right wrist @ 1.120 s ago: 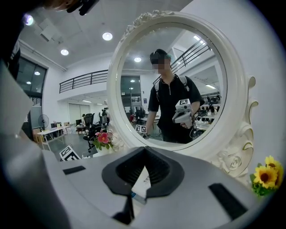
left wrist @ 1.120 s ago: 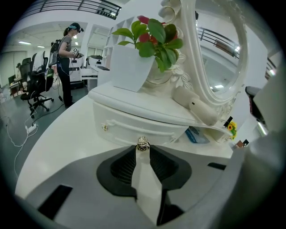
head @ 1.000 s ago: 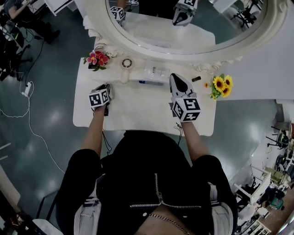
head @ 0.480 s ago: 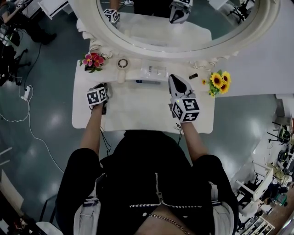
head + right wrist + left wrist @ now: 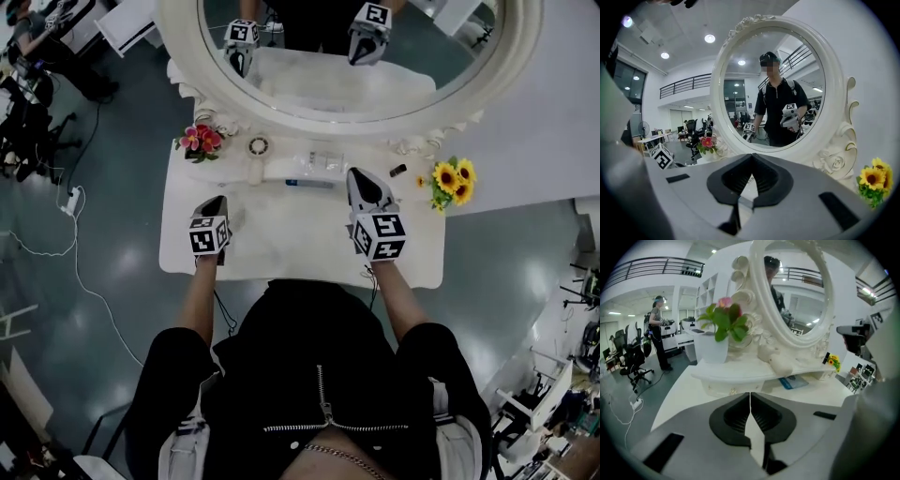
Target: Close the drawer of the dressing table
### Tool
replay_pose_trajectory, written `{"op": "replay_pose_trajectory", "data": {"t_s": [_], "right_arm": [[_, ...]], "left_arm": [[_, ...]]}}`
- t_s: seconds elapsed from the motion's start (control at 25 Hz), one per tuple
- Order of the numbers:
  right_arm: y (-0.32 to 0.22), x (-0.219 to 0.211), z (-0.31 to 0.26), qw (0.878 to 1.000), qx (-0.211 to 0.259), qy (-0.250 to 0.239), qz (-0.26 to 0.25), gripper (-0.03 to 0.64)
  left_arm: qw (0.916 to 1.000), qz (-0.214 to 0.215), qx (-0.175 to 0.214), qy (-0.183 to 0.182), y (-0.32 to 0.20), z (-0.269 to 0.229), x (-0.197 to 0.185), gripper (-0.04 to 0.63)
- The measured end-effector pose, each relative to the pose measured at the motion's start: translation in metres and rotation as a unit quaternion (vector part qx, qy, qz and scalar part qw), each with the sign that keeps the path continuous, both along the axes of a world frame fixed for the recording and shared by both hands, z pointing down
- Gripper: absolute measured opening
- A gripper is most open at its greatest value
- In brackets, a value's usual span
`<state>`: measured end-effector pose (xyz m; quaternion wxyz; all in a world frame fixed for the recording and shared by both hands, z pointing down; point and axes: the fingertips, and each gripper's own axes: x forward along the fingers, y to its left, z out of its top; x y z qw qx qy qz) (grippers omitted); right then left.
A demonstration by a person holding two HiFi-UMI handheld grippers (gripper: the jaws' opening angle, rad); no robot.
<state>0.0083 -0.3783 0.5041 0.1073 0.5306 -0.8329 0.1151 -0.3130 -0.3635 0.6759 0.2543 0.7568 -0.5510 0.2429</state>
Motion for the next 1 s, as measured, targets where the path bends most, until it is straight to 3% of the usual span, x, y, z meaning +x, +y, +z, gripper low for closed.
{"op": "replay_pose_trajectory", "data": {"t_s": [0.24,0.52,1.0], "right_arm": [[0.002,0.001,0.000,1.000,0.005,-0.005,-0.010,0.003],[-0.002,0.004,-0.021,0.999,0.032,-0.007,-0.016,0.002],[0.005,0.010,-0.032,0.999,0.045,-0.009,-0.012,0.002]], "left_arm": [[0.9947,0.039,0.095,0.005,-0.004,-0.084,0.038,0.021],[0.9774,0.068,0.198,0.027,-0.008,-0.184,0.073,0.021],[0.9722,0.071,0.217,0.051,-0.010,-0.203,0.090,0.021]]}}
